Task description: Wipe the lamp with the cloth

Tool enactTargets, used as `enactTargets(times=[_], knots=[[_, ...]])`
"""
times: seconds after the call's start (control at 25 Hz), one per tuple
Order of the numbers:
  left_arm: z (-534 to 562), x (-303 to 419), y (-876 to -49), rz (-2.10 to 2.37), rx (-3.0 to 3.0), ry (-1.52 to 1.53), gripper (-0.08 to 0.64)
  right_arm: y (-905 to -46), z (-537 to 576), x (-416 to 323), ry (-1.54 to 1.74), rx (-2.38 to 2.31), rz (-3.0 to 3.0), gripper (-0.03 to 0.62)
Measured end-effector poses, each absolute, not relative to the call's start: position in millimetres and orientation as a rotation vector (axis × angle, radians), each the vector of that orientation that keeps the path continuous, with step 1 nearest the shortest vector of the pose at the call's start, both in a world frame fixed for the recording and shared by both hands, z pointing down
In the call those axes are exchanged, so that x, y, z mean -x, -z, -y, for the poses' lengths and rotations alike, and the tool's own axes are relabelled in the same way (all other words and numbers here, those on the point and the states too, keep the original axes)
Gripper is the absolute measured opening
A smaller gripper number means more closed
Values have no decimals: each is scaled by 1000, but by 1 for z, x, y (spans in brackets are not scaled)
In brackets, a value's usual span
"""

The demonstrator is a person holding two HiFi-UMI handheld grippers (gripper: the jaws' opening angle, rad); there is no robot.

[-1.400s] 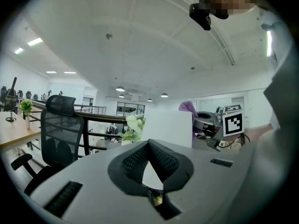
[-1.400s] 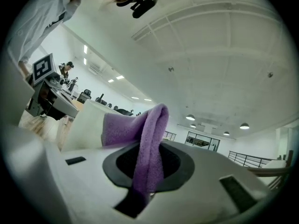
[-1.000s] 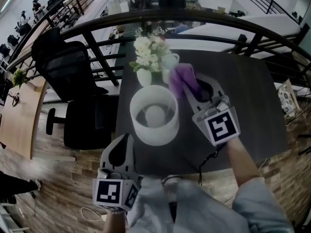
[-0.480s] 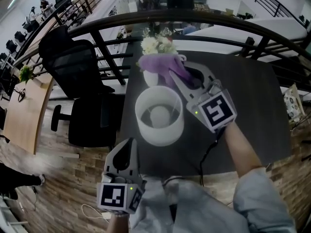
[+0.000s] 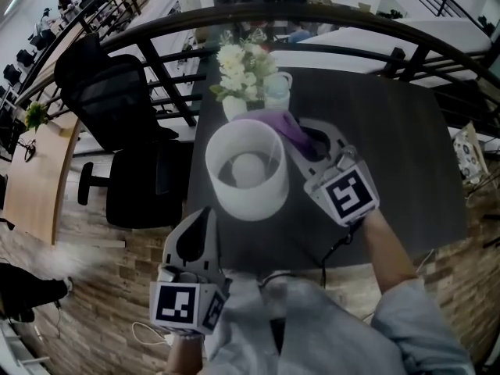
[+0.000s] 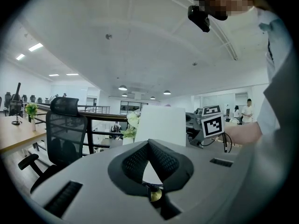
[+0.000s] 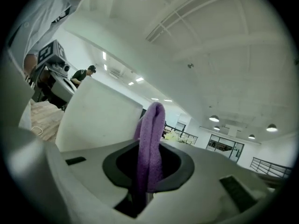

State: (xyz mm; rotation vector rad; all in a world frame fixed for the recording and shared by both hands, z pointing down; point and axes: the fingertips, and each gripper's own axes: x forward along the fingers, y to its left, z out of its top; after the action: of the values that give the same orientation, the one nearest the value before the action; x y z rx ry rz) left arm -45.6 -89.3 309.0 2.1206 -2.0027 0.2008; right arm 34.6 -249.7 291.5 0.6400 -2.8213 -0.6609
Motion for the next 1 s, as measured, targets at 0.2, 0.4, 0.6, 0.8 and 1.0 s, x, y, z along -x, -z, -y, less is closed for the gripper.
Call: enactTargets(times=[0.2, 0.4, 0.6, 0.8, 1.0], knots=[[91, 42, -312, 1981, -2135, -209, 2, -320, 236, -52, 585, -671, 2788, 51], [92, 43, -318, 1964, -2133, -213, 2, -353, 230, -69, 484, -717, 2748, 51], [91, 45, -321, 1969, -2127, -240, 2, -399, 229, -86, 410, -777, 2634, 51], [89, 52, -316, 1994, -2105, -266, 2, -453, 230, -93, 338, -837, 2527, 51], [86, 66, -308, 2045, -2081, -286, 2, -507, 219, -83, 285, -787, 2447, 51]])
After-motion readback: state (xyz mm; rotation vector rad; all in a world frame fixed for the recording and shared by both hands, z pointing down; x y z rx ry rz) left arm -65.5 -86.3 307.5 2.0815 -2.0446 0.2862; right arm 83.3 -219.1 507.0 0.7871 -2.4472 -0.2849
